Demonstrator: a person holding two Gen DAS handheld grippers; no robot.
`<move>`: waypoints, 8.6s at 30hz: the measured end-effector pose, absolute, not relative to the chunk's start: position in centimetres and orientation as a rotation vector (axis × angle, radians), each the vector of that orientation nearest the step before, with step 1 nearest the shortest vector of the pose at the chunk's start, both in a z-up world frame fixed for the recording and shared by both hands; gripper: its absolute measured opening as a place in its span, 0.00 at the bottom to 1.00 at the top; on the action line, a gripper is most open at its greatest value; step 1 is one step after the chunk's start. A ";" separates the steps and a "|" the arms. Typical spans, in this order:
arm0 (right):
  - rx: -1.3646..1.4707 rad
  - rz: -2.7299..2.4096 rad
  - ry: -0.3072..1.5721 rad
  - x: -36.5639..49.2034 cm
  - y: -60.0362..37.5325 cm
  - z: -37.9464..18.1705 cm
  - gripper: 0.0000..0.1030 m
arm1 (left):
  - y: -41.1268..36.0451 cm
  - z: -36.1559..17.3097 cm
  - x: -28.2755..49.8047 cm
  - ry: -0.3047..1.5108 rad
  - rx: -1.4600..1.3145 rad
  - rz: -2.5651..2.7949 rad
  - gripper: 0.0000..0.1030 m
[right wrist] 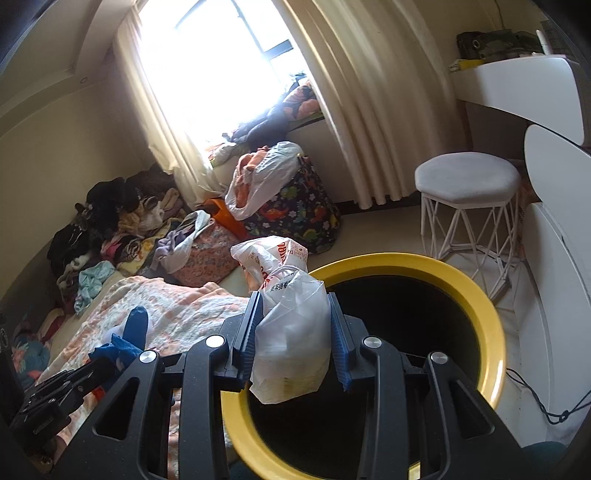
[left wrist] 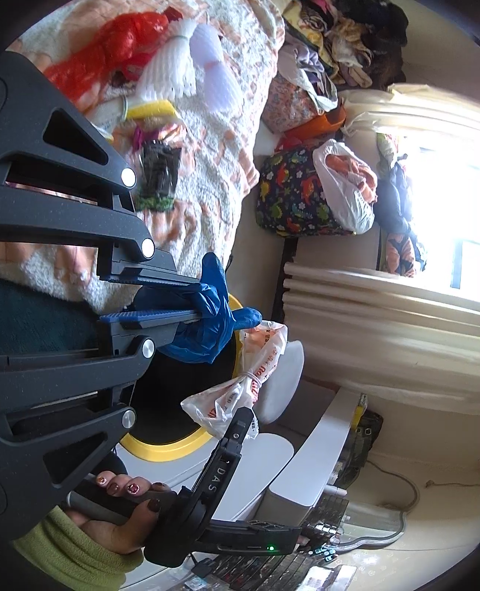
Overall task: Collect trash
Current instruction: 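Carry both bags over the yellow-rimmed bin with both tools, then open both tools to drop the bags into the bin, then move both tools back over the bed toward the remaining trash, then grasp the red plastic bag with the left tool while the right tool grasps the purple wrapper, then carry the red bag and purple wrapper over the bin with both tools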
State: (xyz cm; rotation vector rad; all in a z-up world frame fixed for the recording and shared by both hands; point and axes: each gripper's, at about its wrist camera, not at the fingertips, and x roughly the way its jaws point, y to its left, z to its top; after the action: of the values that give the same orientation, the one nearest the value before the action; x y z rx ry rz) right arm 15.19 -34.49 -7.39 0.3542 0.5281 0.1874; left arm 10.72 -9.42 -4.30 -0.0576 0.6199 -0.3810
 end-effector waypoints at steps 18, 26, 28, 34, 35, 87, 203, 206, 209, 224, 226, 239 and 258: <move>0.423 0.064 0.602 16.1 -38.4 -10.2 0.32 | -13.7 -6.2 13.9 0.679 -0.009 -0.423 0.07; 0.415 0.055 0.611 16.3 -39.1 -10.6 0.47 | -14.4 -6.9 15.3 0.693 -0.001 -0.400 0.36; 0.400 0.051 0.607 16.3 -39.0 -10.6 0.49 | -13.8 -6.6 15.4 0.675 -0.016 -0.364 0.47; 0.384 0.074 0.578 16.1 -38.3 -10.0 0.58 | -12.1 -5.6 14.6 0.630 -0.058 -0.320 0.81; 0.380 0.085 0.573 16.0 -38.0 -9.9 0.59 | -11.9 -5.4 14.4 0.625 -0.057 -0.308 0.86; 0.119 0.543 0.607 11.1 -19.5 -6.8 0.84 | 2.3 -3.3 11.0 0.532 -0.197 -0.027 0.89; 0.187 0.614 0.677 13.5 -23.3 -5.7 0.32 | -0.7 -3.7 9.7 0.645 -0.209 -0.133 0.44; 0.196 0.604 0.670 13.5 -23.7 -5.6 0.32 | -1.3 -3.6 9.8 0.643 -0.201 -0.144 0.44; 0.205 0.593 0.663 13.6 -24.3 -5.4 0.32 | -2.0 -3.5 10.0 0.643 -0.191 -0.158 0.44; 0.266 0.519 0.632 14.1 -28.2 -5.2 0.32 | -5.4 -3.1 11.0 0.645 -0.150 -0.220 0.44; 0.275 0.507 0.627 14.2 -28.6 -5.2 0.32 | -5.9 -3.1 11.1 0.644 -0.142 -0.231 0.44; 0.336 0.414 0.602 15.2 -32.7 -5.3 0.32 | -9.4 -3.4 12.4 0.650 -0.097 -0.296 0.44; 0.428 0.270 0.611 17.1 -38.9 -7.7 0.32 | -15.1 -6.0 15.6 0.706 -0.019 -0.396 0.44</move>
State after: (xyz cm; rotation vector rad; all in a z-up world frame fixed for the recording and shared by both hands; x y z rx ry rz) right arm 17.08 -38.94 -7.69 0.4280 0.6107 0.2701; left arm 15.60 -15.10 -6.04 -0.0190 0.7055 -0.3962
